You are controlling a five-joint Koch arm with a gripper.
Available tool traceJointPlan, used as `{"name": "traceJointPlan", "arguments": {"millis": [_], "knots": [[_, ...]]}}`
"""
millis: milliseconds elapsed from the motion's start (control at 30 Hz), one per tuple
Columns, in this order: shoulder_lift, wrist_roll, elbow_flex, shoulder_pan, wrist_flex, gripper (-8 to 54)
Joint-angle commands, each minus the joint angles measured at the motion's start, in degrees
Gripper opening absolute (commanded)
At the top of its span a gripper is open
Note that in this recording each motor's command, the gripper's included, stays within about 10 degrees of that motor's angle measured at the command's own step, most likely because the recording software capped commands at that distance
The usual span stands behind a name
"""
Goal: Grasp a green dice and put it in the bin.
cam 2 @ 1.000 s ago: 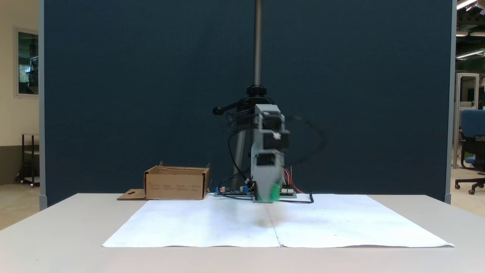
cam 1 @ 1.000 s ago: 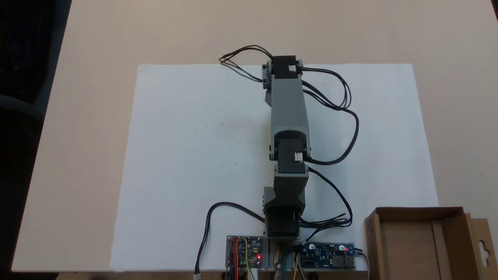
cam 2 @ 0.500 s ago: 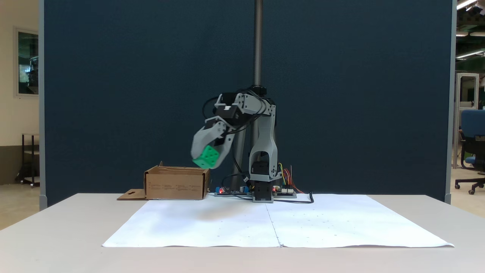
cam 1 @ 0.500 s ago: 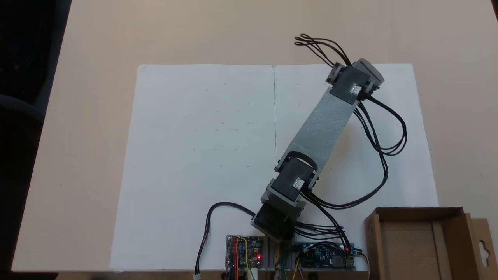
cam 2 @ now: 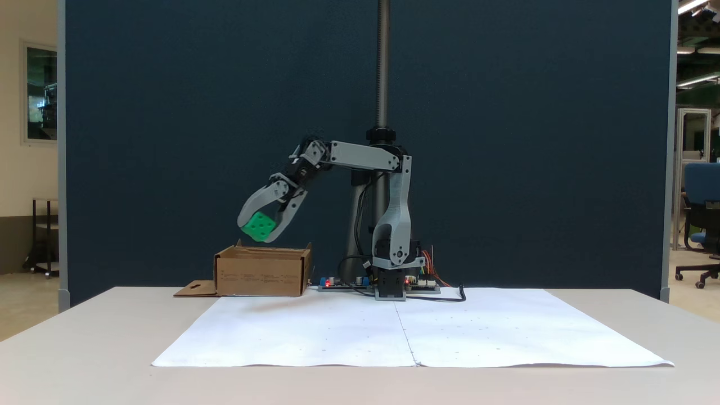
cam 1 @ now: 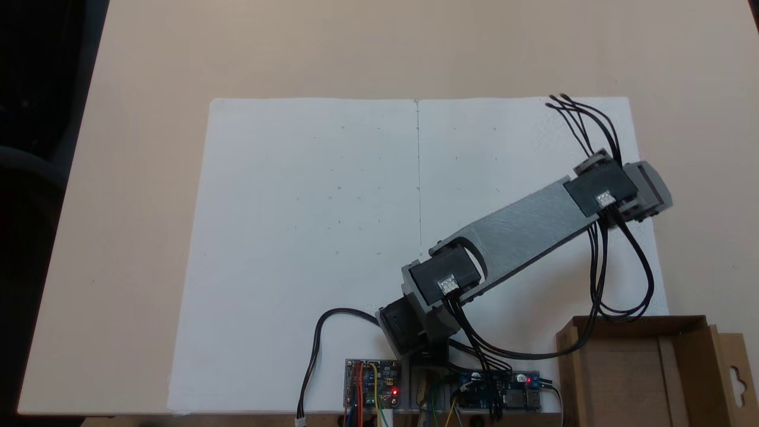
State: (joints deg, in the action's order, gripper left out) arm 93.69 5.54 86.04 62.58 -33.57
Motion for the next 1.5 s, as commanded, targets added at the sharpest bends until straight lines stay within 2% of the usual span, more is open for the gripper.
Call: {"name": "traceJointPlan", "arguments": {"millis": [0, 333, 933, 1000, 1100, 1467], "knots": [[1.49, -4.83, -2.20, 5.45, -0.79, 11.9], [-0.09, -12.57, -2.11, 22.15, -7.38, 11.9], [-1.67, -22.06, -2.20, 38.06, -11.43, 11.9], [-3.08, -22.68, -2.20, 38.50, -11.43, 28.5], [-4.31, -22.68, -2.20, 38.94, -11.25, 39.2], [-4.39, -22.24, -2.20, 37.88, -6.15, 41.0]]}}
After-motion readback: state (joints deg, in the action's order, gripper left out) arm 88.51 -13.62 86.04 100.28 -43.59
